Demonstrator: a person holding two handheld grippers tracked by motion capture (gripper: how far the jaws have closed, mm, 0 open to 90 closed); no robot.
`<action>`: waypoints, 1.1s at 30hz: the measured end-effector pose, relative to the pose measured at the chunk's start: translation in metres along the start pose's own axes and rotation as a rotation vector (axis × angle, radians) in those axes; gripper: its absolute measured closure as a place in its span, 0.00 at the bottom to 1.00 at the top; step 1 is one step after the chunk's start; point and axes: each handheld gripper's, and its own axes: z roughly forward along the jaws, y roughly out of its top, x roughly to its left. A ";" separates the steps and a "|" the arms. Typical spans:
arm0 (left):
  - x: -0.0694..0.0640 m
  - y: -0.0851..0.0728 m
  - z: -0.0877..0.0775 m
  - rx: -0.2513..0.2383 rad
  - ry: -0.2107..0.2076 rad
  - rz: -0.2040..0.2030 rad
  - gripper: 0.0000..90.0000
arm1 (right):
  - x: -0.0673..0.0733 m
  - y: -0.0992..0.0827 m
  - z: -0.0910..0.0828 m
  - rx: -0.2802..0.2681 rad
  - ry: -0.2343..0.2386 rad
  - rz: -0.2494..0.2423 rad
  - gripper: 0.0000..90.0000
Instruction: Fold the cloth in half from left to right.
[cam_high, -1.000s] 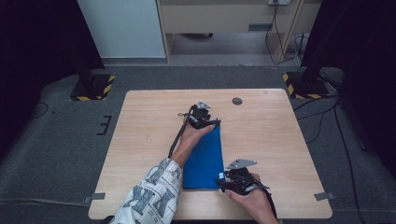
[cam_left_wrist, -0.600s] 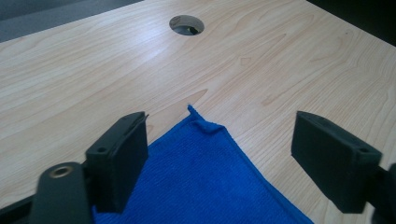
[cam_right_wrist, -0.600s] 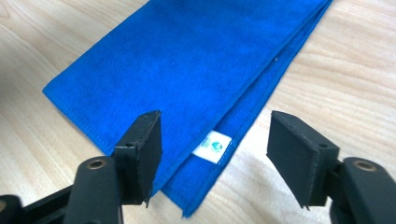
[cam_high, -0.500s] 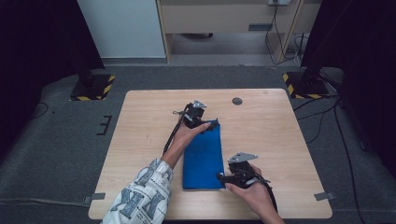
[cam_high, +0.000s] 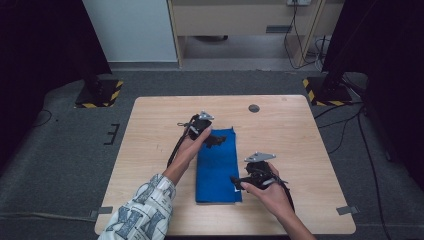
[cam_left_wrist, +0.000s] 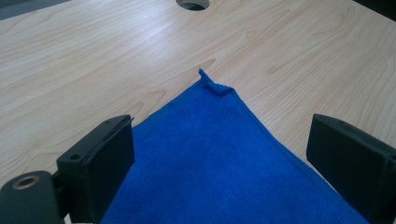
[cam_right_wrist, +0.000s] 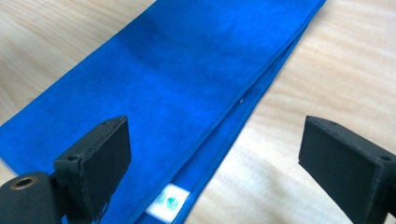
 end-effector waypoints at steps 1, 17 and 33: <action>0.001 -0.001 -0.003 0.000 0.007 0.002 0.08 | -0.001 0.001 0.001 -0.001 -0.001 -0.006 0.11; 0.029 -0.011 -0.048 -0.020 0.072 -0.029 0.08 | -0.011 0.028 0.011 -0.006 -0.011 -0.039 0.11; 0.047 -0.019 -0.059 -0.039 0.083 -0.079 0.10 | -0.021 0.059 0.022 -0.036 -0.047 -0.065 0.19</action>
